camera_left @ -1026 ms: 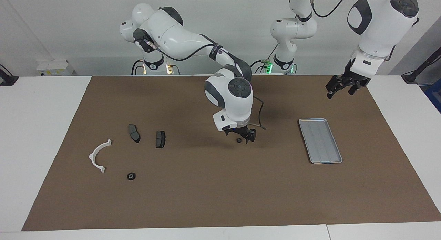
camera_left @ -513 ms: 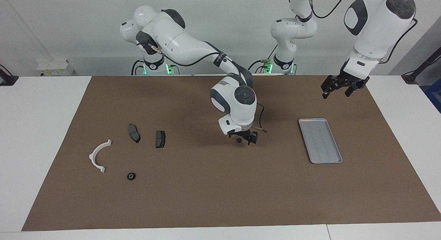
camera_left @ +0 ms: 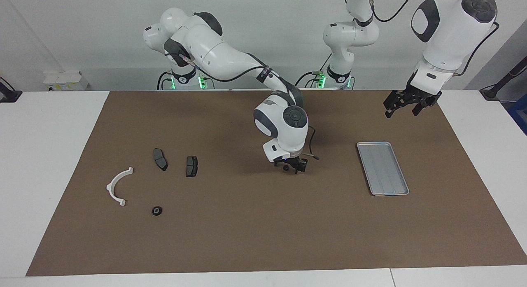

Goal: Place bearing gear from tray to pile
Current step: 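Grasp the second black gear at center with the right gripper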

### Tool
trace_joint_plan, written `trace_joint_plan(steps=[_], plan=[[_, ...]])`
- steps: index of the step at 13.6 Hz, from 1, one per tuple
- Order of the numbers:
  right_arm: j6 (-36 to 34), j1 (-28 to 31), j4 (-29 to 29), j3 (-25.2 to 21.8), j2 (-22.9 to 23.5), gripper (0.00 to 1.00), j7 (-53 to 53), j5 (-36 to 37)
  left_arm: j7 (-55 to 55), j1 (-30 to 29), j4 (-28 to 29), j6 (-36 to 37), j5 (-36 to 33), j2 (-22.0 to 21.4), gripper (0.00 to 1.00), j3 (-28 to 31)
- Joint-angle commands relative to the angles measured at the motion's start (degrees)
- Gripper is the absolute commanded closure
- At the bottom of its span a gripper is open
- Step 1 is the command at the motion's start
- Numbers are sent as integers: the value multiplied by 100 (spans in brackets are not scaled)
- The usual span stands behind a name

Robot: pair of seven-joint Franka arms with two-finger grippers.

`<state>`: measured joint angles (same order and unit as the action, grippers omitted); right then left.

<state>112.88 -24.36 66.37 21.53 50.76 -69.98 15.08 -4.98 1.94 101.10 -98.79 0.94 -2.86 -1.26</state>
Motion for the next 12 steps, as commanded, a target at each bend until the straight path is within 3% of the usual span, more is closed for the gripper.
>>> trace_joint_plan(steps=[1,5,12], plan=[[111,28,122,18,-14,27,-147,127,94,-9,-91,150,47,-30,0,38],[50,72,113,18,-14,40,-60,126,94,-71,-82,167,38,-57,0,21],[41,90,113,18,-14,81,63,118,94,-80,-91,220,12,-101,0,21]])
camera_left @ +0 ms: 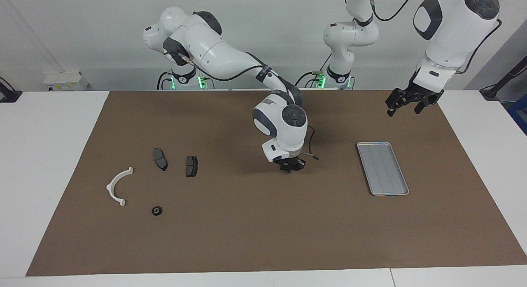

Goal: Place bearing gear from tray to pile
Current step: 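Grasp the second black gear at center with the right gripper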

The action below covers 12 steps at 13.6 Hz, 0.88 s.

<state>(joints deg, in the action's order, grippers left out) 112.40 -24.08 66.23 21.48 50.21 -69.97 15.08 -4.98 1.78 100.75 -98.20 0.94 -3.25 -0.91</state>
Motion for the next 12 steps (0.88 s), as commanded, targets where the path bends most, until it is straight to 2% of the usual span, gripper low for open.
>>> trace_joint_plan(steps=[1,3,5,8,12], plan=[[89,70,127,22,42,88,114,109,94,-55,-56,161,12,-71,0,-15],[89,79,127,22,42,100,141,92,94,-47,-47,161,12,-80,0,-6],[46,132,110,22,42,100,255,65,94,-55,-47,161,12,-80,0,-6],[-428,342,48,110,-45,100,640,22,102,-55,-47,161,12,-79,0,-6],[-1490,930,-452,251,-379,100,1685,-329,103,-55,-47,143,12,-71,0,-6]])
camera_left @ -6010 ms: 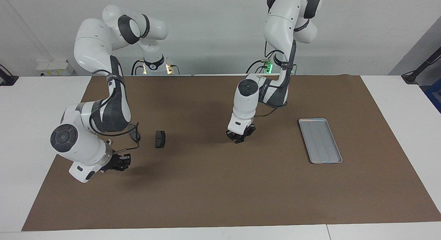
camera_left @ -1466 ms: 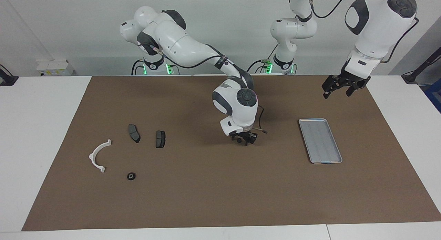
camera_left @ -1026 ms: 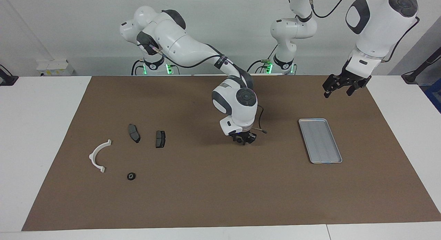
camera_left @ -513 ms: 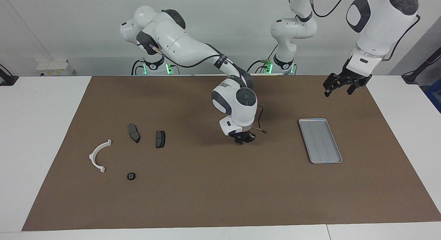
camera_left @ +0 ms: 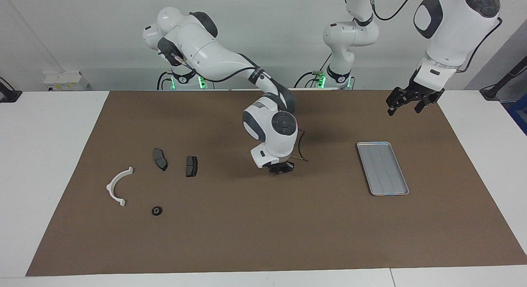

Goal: Place bearing gear from tray to pile
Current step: 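Carry the gear beside the first gear near the brake pads and release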

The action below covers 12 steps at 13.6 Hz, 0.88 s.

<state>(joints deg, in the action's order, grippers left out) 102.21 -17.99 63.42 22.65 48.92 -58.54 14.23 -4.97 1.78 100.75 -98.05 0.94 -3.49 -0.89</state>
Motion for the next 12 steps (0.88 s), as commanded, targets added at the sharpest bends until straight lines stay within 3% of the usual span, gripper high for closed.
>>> trace_joint_plan(steps=[1,6,12], plan=[[-640,479,-189,143,-381,100,850,-280,102,-64,-46,128,12,-47,0,-7],[-1203,1279,-189,126,-874,100,2518,-289,119,-64,-46,119,12,-47,0,1],[-968,2203,-145,-14,-682,100,4674,-245,66,-55,-29,75,12,-47,0,2]])
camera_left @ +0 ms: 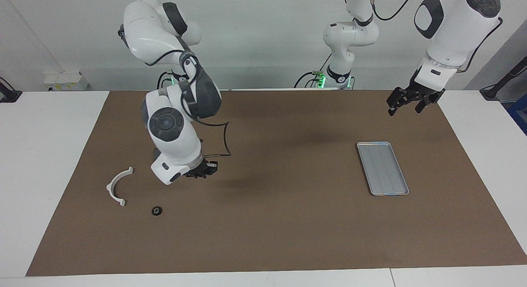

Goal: Place bearing gear from tray to pile
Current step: 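Carry the gear beside the first gear near the brake pads and release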

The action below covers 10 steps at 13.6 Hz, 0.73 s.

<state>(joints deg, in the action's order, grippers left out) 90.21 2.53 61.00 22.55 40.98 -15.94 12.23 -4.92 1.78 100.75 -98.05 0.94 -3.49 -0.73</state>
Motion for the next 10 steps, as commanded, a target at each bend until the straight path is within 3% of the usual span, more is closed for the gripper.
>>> trace_joint_plan(steps=[1,10], plan=[[329,229,96,-13,199,100,451,-36,62,-55,-29,75,12,-46,0,-15],[1112,397,166,-22,885,100,785,175,53,-2,-20,75,12,-64,0,-24]])
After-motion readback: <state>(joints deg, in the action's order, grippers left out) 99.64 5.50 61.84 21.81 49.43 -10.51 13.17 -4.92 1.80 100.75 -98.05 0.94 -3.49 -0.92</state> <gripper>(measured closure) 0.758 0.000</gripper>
